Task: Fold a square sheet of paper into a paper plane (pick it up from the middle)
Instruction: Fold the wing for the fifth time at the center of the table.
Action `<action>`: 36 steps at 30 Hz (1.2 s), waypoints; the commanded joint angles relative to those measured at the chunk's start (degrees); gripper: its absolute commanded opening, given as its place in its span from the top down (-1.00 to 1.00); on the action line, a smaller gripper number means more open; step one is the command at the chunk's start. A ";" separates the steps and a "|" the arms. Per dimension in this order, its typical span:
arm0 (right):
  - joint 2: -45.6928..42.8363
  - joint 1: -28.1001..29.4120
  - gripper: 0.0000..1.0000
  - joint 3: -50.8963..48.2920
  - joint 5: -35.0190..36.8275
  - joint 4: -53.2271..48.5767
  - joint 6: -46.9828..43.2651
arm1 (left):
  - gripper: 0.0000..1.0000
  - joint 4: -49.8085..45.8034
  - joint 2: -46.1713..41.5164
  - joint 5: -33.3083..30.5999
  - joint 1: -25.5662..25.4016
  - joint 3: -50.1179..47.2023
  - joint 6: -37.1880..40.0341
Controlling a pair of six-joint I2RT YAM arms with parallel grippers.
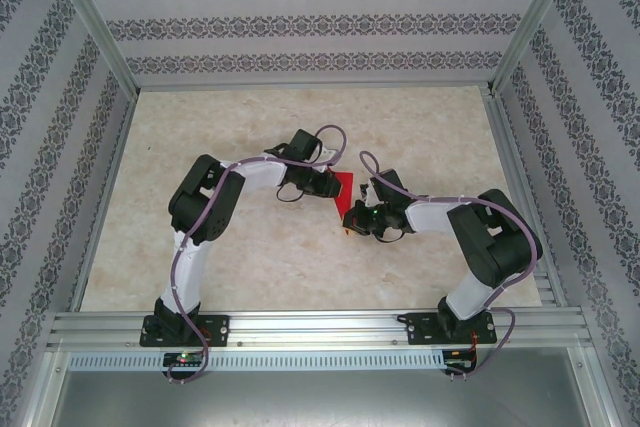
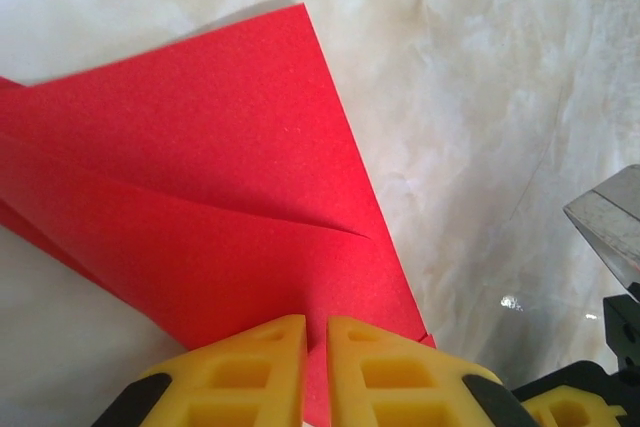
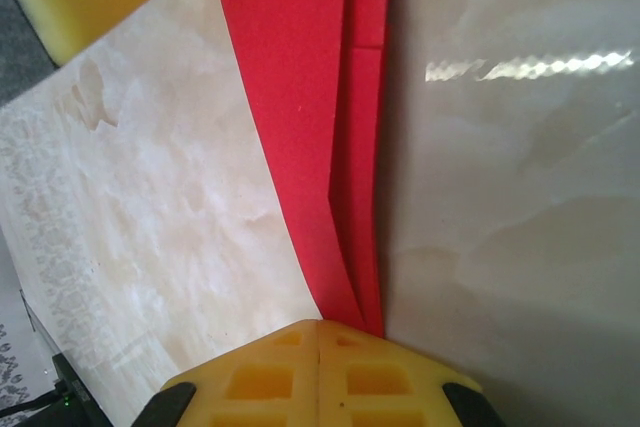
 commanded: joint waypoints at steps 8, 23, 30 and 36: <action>2.82 -0.28 0.97 -4.14 7.76 -14.02 -2.73 | 0.72 -6.32 4.56 -7.85 4.03 5.80 -1.29; 1.48 -1.19 0.96 -5.84 7.73 -13.72 -2.62 | 0.72 -9.64 7.85 -10.64 8.94 11.29 -0.76; 0.00 -1.19 0.96 -5.17 7.41 -13.63 -2.52 | 0.72 -11.51 7.04 -11.15 9.42 14.50 -0.27; -1.01 -1.19 0.94 -4.25 6.66 -13.24 -2.21 | 0.72 -8.91 -1.24 -8.43 9.11 10.65 -2.40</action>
